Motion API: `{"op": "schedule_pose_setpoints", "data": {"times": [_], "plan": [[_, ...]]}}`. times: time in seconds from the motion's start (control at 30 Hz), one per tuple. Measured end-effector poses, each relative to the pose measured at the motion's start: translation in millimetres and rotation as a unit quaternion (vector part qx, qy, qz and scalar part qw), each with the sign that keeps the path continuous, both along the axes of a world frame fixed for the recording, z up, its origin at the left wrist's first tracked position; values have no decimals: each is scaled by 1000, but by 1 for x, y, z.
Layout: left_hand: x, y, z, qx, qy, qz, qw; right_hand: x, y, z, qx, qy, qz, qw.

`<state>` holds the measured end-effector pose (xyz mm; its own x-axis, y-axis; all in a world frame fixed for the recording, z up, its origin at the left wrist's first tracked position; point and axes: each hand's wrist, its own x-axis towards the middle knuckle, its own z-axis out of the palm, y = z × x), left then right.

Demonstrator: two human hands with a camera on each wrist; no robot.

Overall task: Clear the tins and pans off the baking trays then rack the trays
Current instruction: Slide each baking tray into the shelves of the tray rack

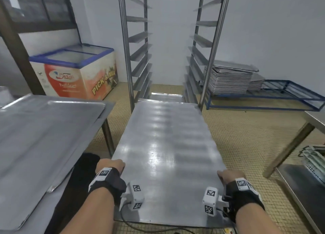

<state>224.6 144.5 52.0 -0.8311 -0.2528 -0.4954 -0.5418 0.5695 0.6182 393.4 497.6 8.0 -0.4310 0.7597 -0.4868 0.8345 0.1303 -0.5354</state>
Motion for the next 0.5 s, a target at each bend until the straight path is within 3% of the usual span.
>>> {"op": "schedule_pose_setpoints", "data": {"times": [0.2,0.43,0.5], "plan": [[-33,16,-14,2,18,11,1000,-39,20,-10,-7,15,-26,1000],[-79,38,-28,51,-15,58,997,-95,37,-17,-95,66,-117,986],[-95,45,-34,35,-14,67,997,-107,33,-12,-30,16,-45,998]]}}
